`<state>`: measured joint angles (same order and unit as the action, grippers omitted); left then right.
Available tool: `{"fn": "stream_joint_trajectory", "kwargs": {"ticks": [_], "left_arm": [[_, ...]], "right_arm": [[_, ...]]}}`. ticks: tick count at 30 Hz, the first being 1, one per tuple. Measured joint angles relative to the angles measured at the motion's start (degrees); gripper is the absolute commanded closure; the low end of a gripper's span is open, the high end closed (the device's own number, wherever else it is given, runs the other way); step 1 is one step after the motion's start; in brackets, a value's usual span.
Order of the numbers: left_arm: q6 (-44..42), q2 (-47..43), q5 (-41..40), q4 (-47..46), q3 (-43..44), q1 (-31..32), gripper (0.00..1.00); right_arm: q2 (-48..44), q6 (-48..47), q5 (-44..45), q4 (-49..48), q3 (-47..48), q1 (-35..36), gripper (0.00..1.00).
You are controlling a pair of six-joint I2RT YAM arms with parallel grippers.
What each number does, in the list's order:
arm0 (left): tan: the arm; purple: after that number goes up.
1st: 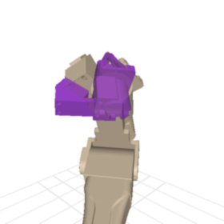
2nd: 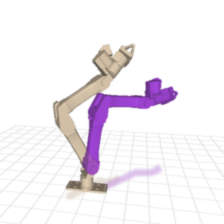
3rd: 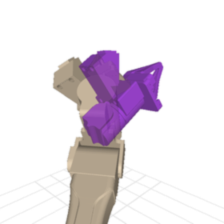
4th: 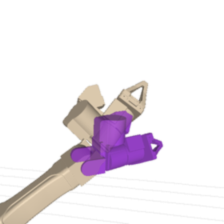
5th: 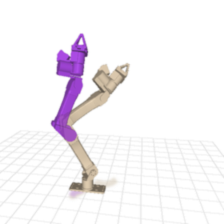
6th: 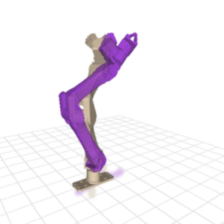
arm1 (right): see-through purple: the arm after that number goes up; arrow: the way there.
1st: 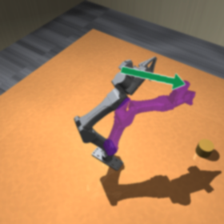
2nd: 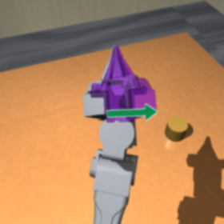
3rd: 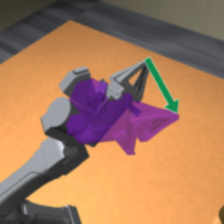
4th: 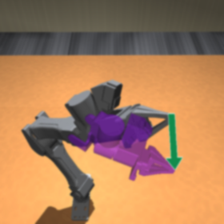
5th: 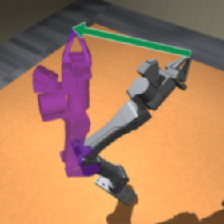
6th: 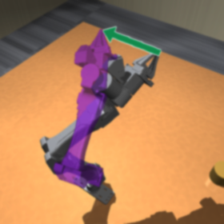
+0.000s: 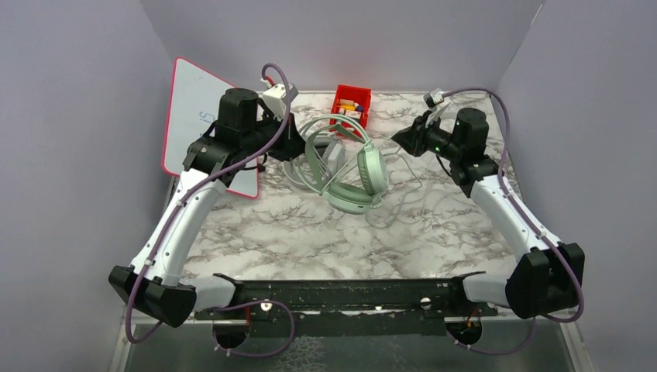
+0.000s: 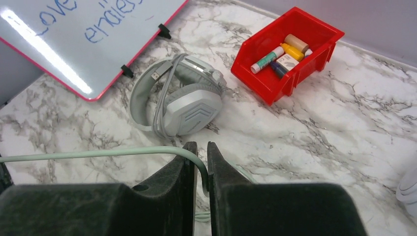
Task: Wrap the headphones
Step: Wrap the headphones cable around the headphones.
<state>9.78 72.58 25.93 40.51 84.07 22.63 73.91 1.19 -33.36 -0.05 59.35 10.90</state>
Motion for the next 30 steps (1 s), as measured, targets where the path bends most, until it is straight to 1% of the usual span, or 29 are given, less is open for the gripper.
{"fn": "stream_joint_trajectory", "kwargs": {"ticks": [2,6,10,15,18,23,28,30], "left_arm": [[0.22,-0.70,1.05,0.02,0.52,0.00,1.00],[0.90,-2.21,4.31,-0.33,1.70,0.00,1.00],[1.92,-3.37,7.78,-0.66,3.39,0.00,1.00],[3.21,-4.04,10.97,-1.44,7.13,0.00,1.00],[3.96,-4.90,12.50,-2.14,8.31,-0.02,1.00],[4.85,-5.40,14.58,-2.21,8.52,0.00,1.00],[5.51,-5.40,15.89,-1.95,8.52,0.00,1.00],[5.75,-5.40,16.11,-1.84,8.52,0.00,1.00]], "right_arm": [[-0.63,1.95,0.70,-5.16,-2.86,0.02,0.87],[-0.07,6.45,0.90,-14.71,-6.36,0.04,0.83],[2.45,10.29,0.90,-22.95,-6.84,0.04,0.82],[6.88,14.49,0.87,-30.80,-6.86,0.04,0.81],[9.11,16.65,0.81,-34.73,-6.86,0.04,0.75],[12.41,19.76,0.66,-40.50,-6.91,0.02,0.71],[14.80,21.40,0.96,-44.35,-7.04,0.02,0.70],[15.67,21.88,1.44,-45.31,-7.28,0.02,0.68]]}}
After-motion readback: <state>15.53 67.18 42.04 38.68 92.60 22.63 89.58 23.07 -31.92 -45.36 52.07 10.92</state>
